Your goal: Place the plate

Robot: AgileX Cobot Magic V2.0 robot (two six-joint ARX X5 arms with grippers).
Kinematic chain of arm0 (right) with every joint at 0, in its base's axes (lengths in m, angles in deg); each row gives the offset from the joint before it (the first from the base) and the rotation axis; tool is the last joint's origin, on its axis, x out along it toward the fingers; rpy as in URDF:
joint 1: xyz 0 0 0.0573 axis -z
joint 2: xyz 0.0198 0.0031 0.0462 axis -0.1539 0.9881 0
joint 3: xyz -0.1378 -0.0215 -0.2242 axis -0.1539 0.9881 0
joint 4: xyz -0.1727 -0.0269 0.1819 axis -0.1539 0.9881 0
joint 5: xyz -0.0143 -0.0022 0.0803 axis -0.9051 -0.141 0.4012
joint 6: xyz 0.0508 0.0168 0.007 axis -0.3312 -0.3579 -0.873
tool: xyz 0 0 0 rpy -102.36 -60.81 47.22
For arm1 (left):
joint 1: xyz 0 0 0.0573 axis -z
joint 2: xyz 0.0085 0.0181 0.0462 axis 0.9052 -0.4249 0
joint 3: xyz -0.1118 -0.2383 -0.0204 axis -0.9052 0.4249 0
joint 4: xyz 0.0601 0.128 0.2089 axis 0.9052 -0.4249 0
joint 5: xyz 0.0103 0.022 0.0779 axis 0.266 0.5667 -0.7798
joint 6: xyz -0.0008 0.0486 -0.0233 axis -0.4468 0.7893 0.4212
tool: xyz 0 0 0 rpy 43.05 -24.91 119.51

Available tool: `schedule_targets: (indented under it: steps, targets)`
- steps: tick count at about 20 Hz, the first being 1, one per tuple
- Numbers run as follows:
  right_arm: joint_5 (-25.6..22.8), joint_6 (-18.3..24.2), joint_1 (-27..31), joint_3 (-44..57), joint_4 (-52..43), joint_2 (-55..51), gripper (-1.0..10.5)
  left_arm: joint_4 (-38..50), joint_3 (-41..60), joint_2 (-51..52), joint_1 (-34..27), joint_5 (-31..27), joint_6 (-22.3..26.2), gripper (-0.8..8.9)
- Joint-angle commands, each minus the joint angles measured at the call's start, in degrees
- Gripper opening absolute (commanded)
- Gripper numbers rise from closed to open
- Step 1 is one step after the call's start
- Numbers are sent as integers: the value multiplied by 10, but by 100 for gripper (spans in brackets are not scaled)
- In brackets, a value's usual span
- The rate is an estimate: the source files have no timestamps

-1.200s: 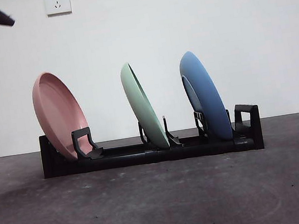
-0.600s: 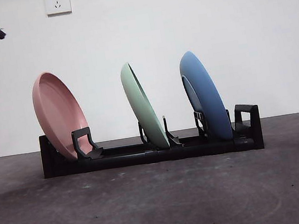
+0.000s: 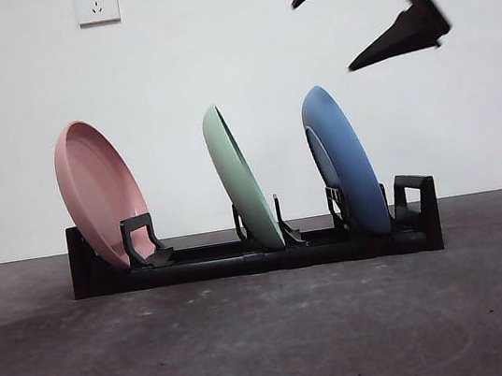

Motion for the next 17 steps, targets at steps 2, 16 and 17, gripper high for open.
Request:
schedule_targets:
  steps: [2, 16, 17]
  targets:
    - [-2, -6, -2, -64, -4, 70, 504, -2, -15, 19, 2, 2, -1, 500]
    - [-5, -24, -7, -97, -24, 150, 213, -13, -15, 35, 2, 2, -1, 500]
    - [-5, -21, -7, -97, -24, 151, 172, -13, -15, 35, 2, 2, -1, 500]
